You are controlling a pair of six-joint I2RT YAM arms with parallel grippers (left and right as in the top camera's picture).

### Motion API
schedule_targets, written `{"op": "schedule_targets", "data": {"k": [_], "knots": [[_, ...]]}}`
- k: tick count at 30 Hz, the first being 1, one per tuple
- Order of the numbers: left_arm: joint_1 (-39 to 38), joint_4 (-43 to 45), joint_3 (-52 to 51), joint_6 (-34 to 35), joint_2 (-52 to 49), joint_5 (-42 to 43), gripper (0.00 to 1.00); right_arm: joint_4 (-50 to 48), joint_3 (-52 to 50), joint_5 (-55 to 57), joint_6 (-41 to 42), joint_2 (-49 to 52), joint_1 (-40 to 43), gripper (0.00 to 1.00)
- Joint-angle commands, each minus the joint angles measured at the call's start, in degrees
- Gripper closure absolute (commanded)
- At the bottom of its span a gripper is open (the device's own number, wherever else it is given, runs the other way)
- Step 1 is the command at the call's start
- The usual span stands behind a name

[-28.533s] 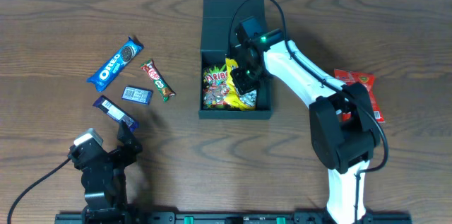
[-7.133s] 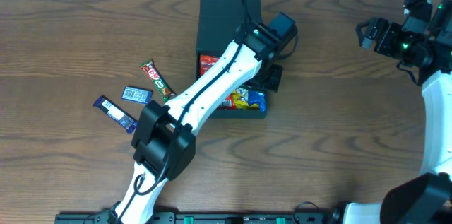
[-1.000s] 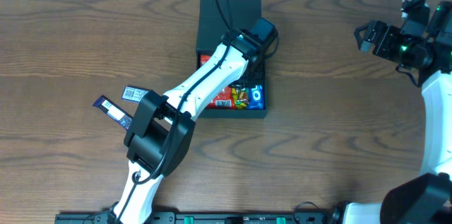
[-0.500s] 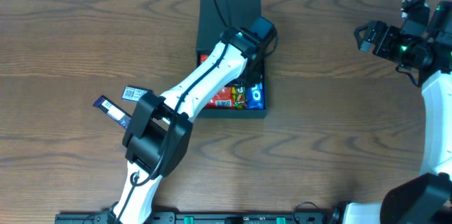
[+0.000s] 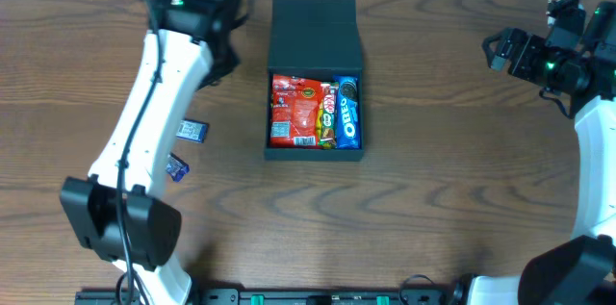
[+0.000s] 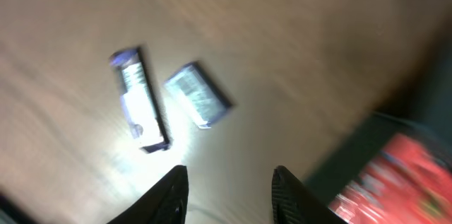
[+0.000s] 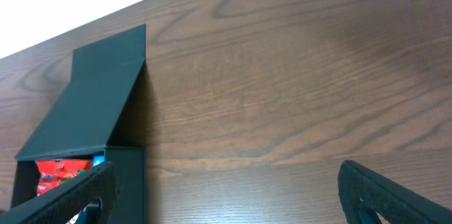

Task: Pack container
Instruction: 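Move the left gripper to the dark blue chocolate bar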

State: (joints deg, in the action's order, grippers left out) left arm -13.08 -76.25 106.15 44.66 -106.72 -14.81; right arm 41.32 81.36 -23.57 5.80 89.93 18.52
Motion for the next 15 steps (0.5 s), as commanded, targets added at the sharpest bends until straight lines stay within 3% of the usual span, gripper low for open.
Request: {"op": "schedule_targets", "data": {"k": [1,7,15], "knots": [[3.1,0.9,-6.2,4.6,-1.6,4.5,0.60,0.1,0.2,-0.4,-0.8,-1.1,0.3,0.01],[9.7,3.4,-15.7,7.2,-1.6,4.2,0.57,0.3,0.2,-0.4,-0.8,-1.1,0.3,0.01],[14.0,8.7,-24.2,0.2,-1.6,2.3,0.57,0.3,0.2,-0.4,-0.7,-1.1,0.2,0.01]]}}
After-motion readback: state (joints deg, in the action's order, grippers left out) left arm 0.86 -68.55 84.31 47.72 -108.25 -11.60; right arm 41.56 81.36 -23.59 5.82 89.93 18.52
